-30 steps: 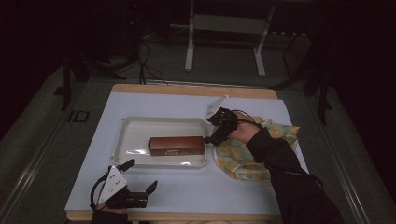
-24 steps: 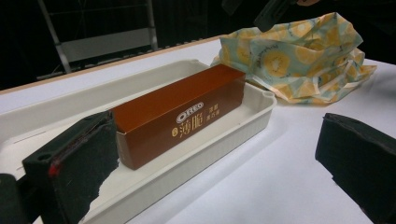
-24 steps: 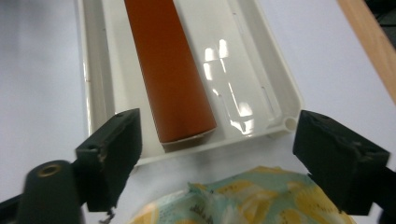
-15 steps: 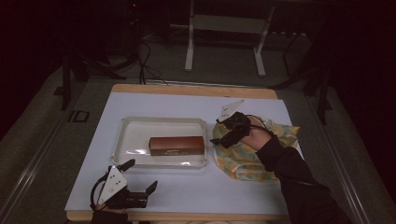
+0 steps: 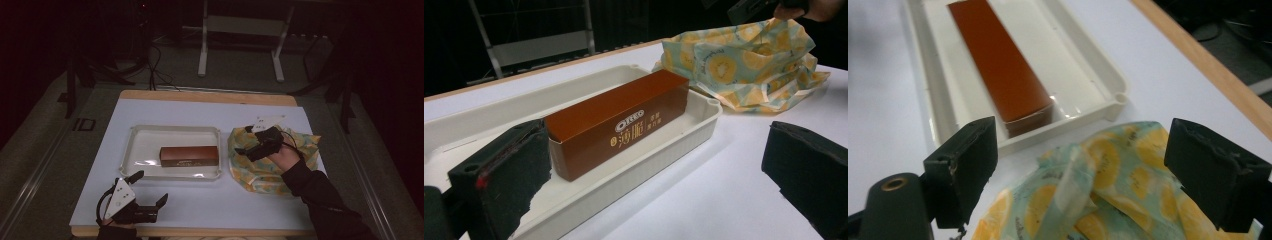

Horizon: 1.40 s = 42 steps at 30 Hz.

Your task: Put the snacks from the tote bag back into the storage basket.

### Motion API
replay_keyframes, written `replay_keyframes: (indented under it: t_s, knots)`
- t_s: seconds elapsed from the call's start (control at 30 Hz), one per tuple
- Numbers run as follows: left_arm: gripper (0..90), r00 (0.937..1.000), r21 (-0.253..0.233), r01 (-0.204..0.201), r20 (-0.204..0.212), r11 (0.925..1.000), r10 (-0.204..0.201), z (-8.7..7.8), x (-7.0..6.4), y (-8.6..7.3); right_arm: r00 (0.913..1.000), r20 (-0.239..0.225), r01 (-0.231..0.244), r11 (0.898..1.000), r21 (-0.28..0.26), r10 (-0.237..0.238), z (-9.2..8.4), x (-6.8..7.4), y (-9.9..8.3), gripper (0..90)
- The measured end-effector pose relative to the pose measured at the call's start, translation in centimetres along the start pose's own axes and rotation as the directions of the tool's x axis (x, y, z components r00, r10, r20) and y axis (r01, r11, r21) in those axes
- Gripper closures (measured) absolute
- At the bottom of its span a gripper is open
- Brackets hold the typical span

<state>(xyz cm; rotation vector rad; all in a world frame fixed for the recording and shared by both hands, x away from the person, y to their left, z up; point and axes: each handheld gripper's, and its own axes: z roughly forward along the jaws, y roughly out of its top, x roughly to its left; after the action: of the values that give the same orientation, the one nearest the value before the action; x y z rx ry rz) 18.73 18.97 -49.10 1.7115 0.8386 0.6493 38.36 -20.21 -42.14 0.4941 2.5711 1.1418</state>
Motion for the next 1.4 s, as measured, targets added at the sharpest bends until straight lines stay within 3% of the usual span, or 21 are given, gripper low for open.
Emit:
replay_keyframes:
  t_s: [0.13,0.33,0.53,0.7,0.83,1.0,1.13,1.4]
  knots:
    - [0.0,1.0000,0.006,-0.003,0.001,1.0000,0.003,0.1,0.0,0.0,0.9984,0.040,-0.039,0.999,-0.022,0.040,-0.8,-0.1,-1.1,13.5]
    - [0.0,1.0000,0.008,-0.005,-0.001,1.0000,0.005,0.1,0.0,0.0,0.9958,0.077,-0.046,0.998,-0.053,0.050,-1.5,0.1,-2.9,13.5]
    - [0.0,1.0000,0.010,-0.003,0.000,0.9999,0.003,0.2,-0.1,0.0,0.9894,0.107,-0.087,0.991,-0.105,0.098,-2.6,0.5,-4.4,13.5]
    - [0.0,1.0000,0.010,-0.008,0.001,0.9999,0.008,0.2,-0.1,0.0,0.9745,0.179,-0.111,0.984,-0.139,0.135,-3.8,1.0,-5.9,13.5]
    - [0.0,0.9999,0.016,-0.012,0.002,0.9998,0.011,0.2,-0.1,0.0,0.9636,0.180,-0.164,0.969,-0.185,0.198,-4.8,1.0,-7.3,13.6]
    - [0.0,0.9999,0.012,-0.013,0.007,0.9999,0.013,0.2,-0.1,0.0,0.9509,0.197,-0.198,0.958,-0.206,0.239,-5.5,1.2,-8.7,13.6]
    - [0.0,0.9999,0.016,-0.014,0.008,0.9998,0.014,0.3,-0.2,0.0,0.9406,0.248,-0.185,0.962,-0.201,0.232,-6.0,1.7,-9.7,13.6]
    - [0.0,0.9994,0.021,-0.032,0.015,0.9993,0.031,0.3,-0.3,0.0,0.9291,0.274,-0.193,0.958,-0.210,0.248,-6.9,2.3,-11.1,13.6]
